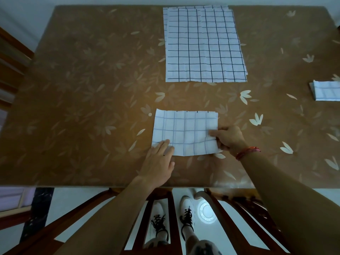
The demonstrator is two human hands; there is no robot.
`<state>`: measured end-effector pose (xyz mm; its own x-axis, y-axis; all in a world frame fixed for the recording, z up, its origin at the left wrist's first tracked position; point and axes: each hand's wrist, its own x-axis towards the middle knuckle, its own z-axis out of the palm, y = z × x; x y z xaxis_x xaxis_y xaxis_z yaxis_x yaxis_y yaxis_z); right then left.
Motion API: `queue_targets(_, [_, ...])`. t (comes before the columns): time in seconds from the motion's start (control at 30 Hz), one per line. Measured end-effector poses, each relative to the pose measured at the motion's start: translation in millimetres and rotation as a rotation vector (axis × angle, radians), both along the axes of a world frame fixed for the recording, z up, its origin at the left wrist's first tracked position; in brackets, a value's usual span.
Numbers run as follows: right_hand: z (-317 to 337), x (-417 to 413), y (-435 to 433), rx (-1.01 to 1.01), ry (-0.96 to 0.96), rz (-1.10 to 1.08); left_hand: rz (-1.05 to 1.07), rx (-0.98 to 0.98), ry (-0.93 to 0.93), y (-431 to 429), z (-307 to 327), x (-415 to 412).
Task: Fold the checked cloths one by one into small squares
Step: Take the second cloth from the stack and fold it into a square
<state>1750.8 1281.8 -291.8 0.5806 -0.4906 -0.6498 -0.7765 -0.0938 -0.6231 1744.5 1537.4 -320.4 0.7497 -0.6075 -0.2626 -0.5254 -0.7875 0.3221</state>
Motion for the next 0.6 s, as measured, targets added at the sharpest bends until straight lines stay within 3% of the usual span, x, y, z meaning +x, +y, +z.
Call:
queue_targets(0.2, [11.5,-21.0,14.9,0.224,-0.058,-0.154,0.015,0.016,-0.053,-11.3,2.4,-5.3])
queue_targets(0.6, [24.5,-57.5,51.4,0.448,-0.052,-0.168,0.154,0.032,-0.024,-37.0,7.0,-26.8])
